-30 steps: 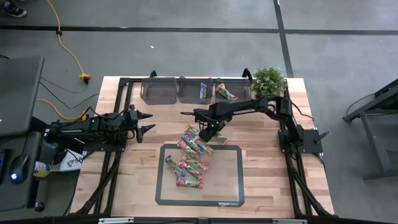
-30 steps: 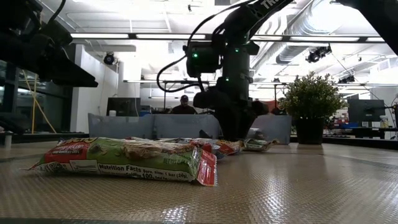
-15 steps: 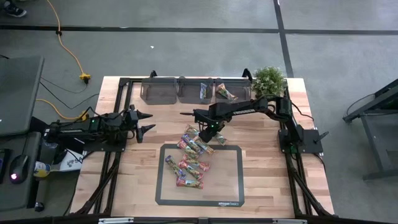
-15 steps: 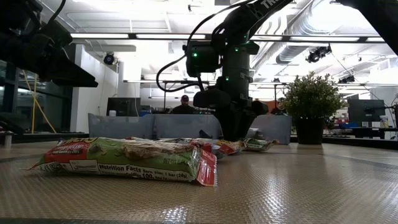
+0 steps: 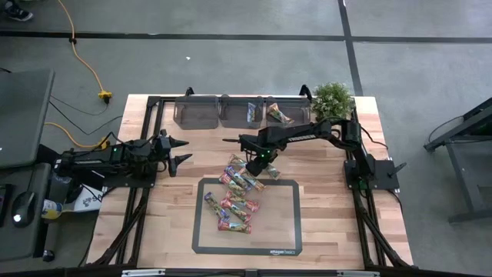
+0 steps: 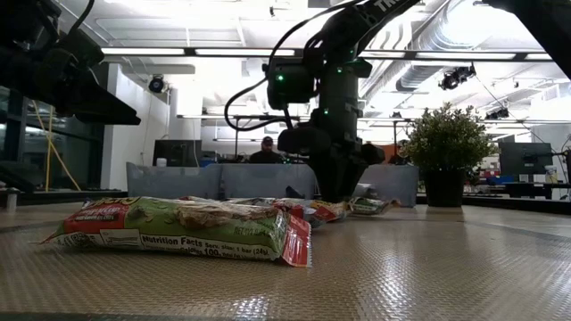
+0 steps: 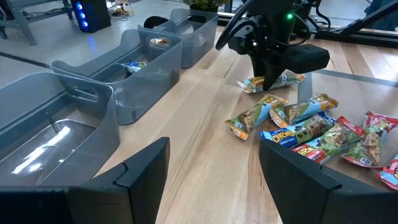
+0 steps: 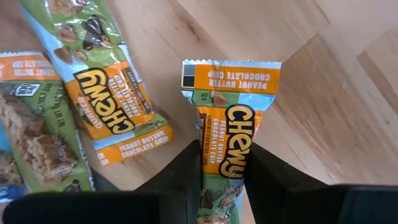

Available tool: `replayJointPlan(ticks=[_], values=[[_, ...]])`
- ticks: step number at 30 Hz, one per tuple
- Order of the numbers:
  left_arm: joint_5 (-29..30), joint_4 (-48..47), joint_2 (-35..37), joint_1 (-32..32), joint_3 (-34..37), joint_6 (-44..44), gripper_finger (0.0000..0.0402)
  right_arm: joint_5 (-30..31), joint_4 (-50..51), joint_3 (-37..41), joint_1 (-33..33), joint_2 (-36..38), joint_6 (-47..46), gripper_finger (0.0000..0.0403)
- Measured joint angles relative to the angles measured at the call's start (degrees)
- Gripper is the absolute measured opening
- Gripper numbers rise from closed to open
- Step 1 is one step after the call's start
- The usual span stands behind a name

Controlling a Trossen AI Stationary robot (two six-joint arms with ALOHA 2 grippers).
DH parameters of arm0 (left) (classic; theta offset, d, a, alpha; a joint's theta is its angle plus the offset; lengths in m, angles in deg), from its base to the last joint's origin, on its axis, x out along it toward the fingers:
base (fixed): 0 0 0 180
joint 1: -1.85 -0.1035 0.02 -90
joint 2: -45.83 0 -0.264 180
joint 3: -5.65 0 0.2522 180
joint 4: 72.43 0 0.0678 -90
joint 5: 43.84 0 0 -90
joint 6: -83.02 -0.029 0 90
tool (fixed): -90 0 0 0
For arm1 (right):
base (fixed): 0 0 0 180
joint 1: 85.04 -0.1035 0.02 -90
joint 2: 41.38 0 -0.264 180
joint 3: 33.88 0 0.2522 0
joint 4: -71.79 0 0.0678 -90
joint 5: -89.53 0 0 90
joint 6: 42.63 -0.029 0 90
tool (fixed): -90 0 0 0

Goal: Pick and place Granola Bars by type
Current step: Put the yellow granola bar into the right black bin

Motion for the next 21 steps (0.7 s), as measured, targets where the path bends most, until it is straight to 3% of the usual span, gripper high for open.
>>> replayJointPlan(ticks=[8, 21], values=[[0.02, 0.00, 0.01, 0.00, -0.02, 0.00, 0.0243, -0.72, -0.14, -0.02, 0.00, 1.05, 0.12, 0.0094], [0.02, 0.00, 0.01, 0.01, -0.02, 0.01, 0.0243, 5.25, -6.04, -0.07, 0.00, 11.31, 0.02, 0.0094]])
